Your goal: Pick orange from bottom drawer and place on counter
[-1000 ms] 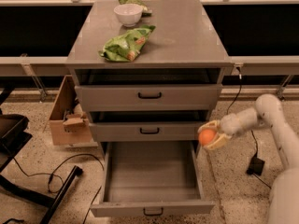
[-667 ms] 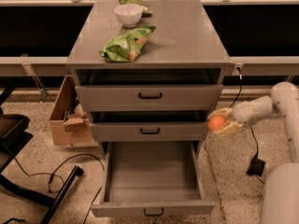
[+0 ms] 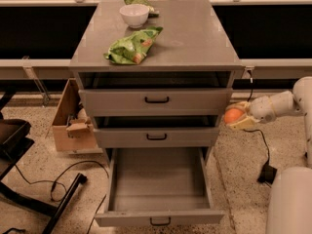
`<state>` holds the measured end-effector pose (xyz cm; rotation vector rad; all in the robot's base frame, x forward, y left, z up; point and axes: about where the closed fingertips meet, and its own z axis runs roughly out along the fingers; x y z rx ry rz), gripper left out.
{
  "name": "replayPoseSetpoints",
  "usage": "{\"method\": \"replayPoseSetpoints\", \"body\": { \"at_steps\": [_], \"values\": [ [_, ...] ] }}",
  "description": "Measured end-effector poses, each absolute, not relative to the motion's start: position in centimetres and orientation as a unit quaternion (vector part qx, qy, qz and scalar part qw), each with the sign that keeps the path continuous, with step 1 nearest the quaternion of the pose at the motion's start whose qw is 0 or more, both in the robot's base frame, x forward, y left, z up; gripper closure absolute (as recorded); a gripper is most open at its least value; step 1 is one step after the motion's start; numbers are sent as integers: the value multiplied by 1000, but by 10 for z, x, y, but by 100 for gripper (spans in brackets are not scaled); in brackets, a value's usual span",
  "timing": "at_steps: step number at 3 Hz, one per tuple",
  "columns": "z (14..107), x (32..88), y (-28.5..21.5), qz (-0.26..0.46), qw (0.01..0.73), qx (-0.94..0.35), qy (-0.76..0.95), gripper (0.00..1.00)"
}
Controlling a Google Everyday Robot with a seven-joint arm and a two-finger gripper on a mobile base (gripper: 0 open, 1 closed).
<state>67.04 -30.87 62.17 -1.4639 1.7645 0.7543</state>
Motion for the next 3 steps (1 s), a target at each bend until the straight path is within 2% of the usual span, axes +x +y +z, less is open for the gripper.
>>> {"method": "replayPoseSetpoints", "body": {
  "at_steps": [1,2,3],
  "values": [
    [638,677,-307,283,358,-564,689,100],
    [691,668,-304,271,337,-559,707,100],
    [786,654,-296,233,326,-558,727,100]
  ]
}}
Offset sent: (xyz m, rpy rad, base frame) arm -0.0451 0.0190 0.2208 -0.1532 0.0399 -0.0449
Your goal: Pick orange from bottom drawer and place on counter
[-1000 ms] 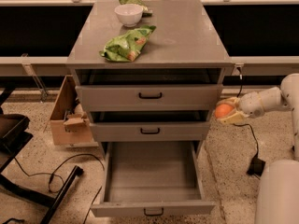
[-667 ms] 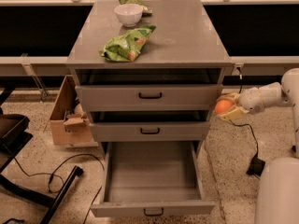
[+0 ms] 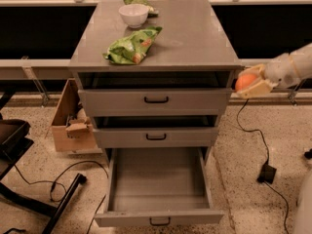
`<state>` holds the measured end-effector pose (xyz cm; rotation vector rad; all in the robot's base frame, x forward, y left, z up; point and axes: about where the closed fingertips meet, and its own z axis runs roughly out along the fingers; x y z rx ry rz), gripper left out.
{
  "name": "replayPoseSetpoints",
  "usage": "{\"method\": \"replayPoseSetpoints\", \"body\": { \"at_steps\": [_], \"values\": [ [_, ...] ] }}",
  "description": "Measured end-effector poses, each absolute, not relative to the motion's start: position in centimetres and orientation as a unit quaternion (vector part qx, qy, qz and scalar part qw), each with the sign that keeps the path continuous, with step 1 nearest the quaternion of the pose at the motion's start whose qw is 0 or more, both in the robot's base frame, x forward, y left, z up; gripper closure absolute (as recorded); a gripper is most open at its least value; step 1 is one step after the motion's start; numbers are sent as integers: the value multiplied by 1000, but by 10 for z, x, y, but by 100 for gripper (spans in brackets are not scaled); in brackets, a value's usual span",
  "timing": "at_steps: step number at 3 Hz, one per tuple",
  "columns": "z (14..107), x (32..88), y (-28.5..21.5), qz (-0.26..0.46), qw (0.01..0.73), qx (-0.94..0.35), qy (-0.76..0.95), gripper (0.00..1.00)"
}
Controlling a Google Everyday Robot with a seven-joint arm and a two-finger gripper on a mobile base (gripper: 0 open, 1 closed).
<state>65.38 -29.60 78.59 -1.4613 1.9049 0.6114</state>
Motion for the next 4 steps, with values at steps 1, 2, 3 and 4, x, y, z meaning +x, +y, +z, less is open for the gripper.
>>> {"method": "replayPoseSetpoints", "body": {
  "at_steps": [1,2,3,4],
  "values": [
    [902,646,-284,183,353,-553,732,100],
    [965,654,-280,156,403,-545,718,100],
    [990,679,-279,152,471,-527,692,100],
    [974,713,-285,157,512,-497,683,100]
  ]
}}
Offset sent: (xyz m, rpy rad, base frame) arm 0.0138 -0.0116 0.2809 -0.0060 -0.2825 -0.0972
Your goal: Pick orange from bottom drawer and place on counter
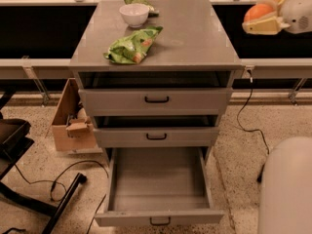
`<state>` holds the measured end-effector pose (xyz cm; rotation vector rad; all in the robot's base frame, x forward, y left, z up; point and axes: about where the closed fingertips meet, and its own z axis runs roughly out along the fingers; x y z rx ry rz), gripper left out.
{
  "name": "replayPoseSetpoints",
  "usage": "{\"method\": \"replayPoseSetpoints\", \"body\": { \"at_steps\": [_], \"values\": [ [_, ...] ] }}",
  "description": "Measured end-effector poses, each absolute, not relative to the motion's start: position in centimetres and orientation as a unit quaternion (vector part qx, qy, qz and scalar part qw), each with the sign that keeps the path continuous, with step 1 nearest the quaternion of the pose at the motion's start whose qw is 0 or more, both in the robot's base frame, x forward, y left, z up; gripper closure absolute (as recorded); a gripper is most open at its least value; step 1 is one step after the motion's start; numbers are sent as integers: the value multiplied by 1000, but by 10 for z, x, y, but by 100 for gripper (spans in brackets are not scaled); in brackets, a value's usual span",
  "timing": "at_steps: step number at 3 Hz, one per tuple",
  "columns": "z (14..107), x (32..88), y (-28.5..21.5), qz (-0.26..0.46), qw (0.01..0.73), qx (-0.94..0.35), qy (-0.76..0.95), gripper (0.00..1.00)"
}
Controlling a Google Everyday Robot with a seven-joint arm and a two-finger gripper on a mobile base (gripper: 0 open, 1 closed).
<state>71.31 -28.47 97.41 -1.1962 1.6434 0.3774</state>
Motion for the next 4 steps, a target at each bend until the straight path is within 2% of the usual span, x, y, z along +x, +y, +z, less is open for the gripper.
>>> {"method": "replayPoseSetpoints", "body": {
  "at_steps": [2,4],
  "values": [
    [889,779,-295,174,519,-421,723,100],
    [860,812,-239,220,526,-420,706,100]
  ]
}}
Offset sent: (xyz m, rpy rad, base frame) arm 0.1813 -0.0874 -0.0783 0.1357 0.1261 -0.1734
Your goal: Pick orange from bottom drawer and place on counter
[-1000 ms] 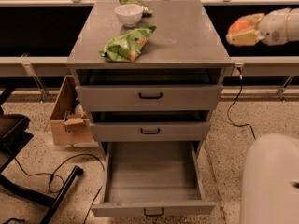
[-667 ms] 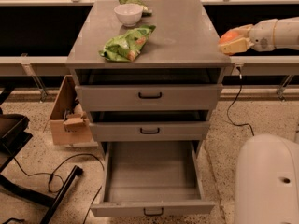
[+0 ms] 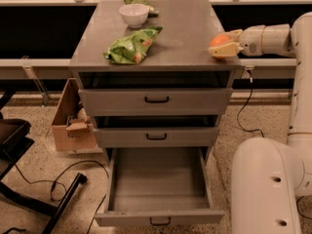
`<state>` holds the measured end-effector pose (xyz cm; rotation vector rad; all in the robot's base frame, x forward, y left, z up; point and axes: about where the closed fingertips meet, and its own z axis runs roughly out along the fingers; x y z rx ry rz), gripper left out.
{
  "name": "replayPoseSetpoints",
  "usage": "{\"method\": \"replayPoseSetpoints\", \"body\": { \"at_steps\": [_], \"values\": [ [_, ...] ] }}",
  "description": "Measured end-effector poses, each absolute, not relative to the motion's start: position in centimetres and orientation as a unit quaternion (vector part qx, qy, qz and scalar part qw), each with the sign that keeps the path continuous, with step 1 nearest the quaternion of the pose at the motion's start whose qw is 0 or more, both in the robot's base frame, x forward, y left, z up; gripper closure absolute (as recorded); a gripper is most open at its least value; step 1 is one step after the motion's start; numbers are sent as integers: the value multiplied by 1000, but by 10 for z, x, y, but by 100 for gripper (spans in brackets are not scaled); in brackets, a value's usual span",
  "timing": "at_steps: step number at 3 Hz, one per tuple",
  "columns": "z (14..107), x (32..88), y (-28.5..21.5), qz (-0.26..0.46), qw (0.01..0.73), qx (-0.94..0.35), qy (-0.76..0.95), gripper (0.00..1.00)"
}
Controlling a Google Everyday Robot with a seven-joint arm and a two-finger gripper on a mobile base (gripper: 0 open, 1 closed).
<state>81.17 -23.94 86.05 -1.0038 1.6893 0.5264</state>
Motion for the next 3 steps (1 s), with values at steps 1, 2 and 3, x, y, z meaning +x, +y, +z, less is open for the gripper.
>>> {"method": "replayPoseSetpoints", "body": {
  "at_steps": [1,2,3],
  "values": [
    [860,820,-222,225,524,-422,705,100],
    [855,823,-208,230,511,-427,709,100],
    [859,821,-206,230,511,-427,709,84]
  ]
}}
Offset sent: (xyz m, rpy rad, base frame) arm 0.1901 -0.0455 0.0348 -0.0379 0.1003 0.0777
